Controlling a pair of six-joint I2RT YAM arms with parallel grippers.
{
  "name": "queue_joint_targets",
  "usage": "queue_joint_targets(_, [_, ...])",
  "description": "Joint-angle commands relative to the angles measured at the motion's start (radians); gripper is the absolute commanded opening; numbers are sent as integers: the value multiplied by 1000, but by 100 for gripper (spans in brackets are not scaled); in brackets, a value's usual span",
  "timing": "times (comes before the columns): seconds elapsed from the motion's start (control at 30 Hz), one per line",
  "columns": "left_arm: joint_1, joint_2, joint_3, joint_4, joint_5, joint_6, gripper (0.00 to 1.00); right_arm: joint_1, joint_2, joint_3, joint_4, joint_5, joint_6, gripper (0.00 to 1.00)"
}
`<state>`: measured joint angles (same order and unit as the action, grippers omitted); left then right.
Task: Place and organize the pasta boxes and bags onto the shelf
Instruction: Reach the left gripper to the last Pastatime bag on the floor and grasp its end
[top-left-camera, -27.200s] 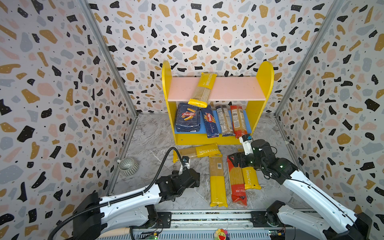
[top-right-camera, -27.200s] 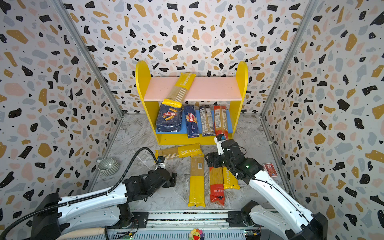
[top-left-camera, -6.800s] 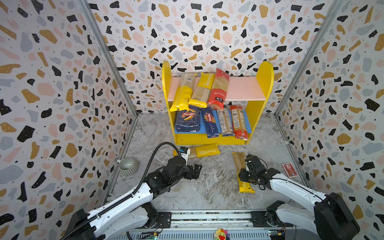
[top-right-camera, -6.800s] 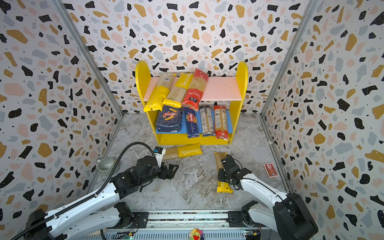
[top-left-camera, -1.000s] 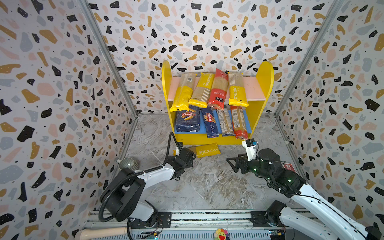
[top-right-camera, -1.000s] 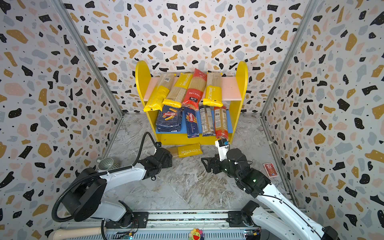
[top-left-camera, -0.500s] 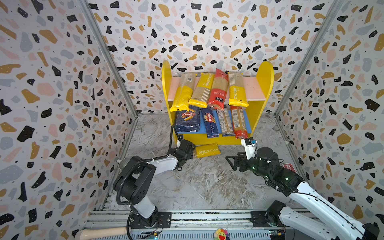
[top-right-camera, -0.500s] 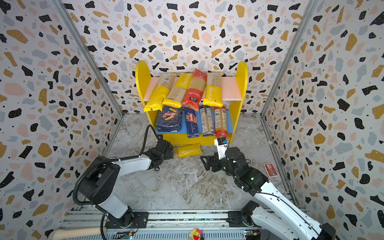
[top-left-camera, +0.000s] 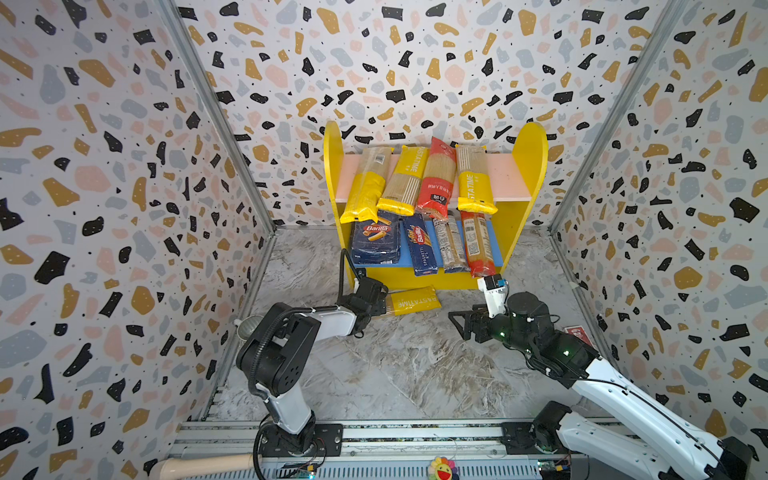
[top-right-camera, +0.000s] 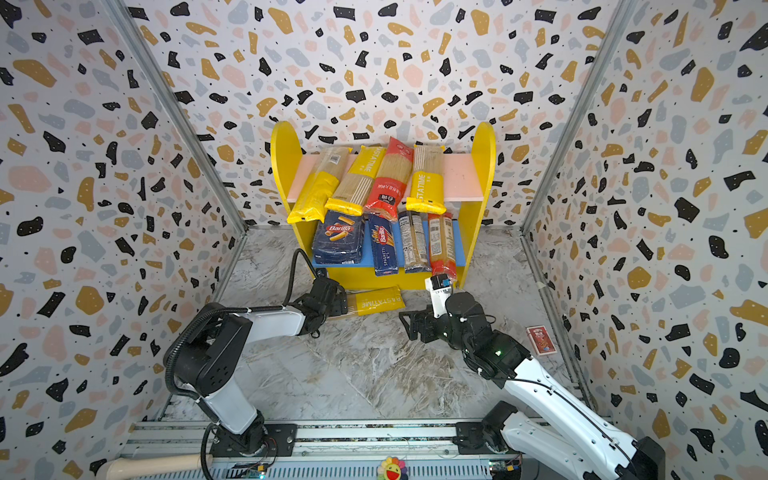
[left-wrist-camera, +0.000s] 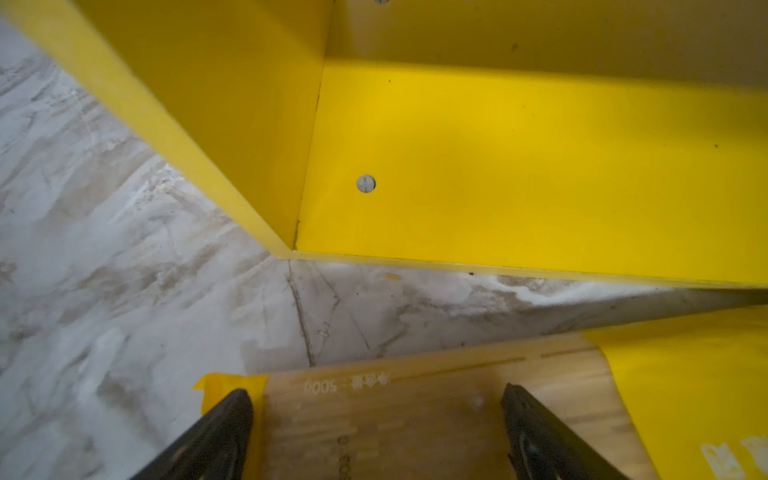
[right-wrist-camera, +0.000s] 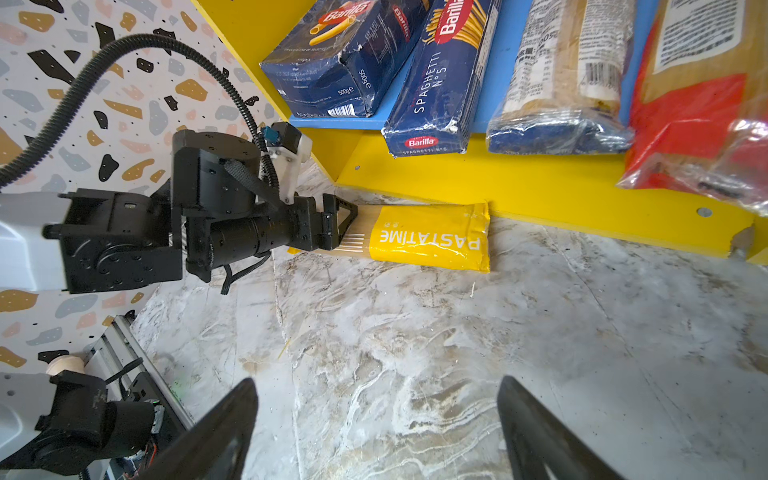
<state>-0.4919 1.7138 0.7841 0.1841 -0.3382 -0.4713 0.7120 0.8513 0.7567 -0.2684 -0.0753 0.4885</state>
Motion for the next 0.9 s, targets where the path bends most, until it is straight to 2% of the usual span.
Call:
queue_joint_targets(0.0, [0,-32,-88,-17,85,-49,91,1,-3,40,13,6,-6,90])
queue_joint_targets(0.23, [-51,-88,-189,7,122,-94,89,3,-13,39,3,-7,-2,90])
queue_joint_targets(0.63, [-307,-146,-244,-18,140,-211,88,3,-86,27,-50,-11,15,90])
queue_joint_targets(0.87, [-443,-210,-258,-63,111,-258,88,4,-140,18,-86,-6,25,90])
